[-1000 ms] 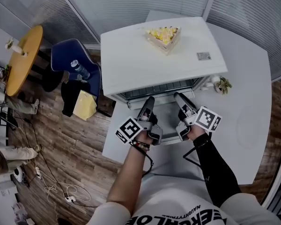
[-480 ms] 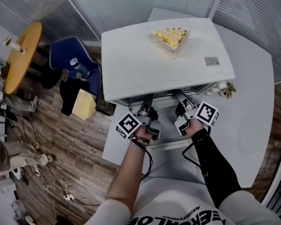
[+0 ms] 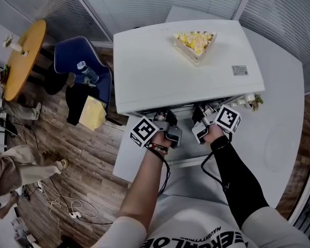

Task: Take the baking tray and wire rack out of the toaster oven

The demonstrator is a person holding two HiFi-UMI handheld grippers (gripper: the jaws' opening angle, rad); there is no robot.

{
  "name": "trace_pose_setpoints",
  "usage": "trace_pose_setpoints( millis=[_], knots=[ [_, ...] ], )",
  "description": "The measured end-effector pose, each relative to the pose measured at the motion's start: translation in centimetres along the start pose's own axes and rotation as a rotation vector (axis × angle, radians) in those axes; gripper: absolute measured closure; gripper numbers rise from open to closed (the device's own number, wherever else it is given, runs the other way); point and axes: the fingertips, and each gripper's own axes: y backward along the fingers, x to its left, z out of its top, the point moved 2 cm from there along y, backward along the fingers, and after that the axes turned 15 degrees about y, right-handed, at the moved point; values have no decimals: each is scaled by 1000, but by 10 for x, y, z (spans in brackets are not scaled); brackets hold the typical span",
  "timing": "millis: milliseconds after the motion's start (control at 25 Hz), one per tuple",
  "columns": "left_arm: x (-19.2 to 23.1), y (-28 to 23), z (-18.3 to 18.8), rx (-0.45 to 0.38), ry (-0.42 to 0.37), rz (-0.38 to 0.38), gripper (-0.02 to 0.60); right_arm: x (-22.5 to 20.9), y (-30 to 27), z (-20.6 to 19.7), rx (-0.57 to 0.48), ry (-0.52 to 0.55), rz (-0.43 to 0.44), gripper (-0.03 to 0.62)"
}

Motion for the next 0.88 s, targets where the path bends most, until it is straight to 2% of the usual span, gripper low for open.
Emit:
trace_pose_setpoints(
  millis=[120,160,200,280,560,880],
  knots=[
    [-2,-1,2,0,-4,15,377,1,-1,-2,26,-5,-19,424],
    [-1,-1,2,3,-19,26,406,0,0,-3,36,-4,-20,470],
    [0,-2,3,9,-38,37,518,0,-1,-3,42,-8,-13,560],
    [1,-2,3,21,-55,40,520,-2,-2,-4,36,-28,11,572],
    [1,-1,1,37,-43,30,522,-3,0,-6,-5,-91,32,583],
    [2,7,-3,52,-27,29,522,-1,7,-9,10,-111,28,585]
  ],
)
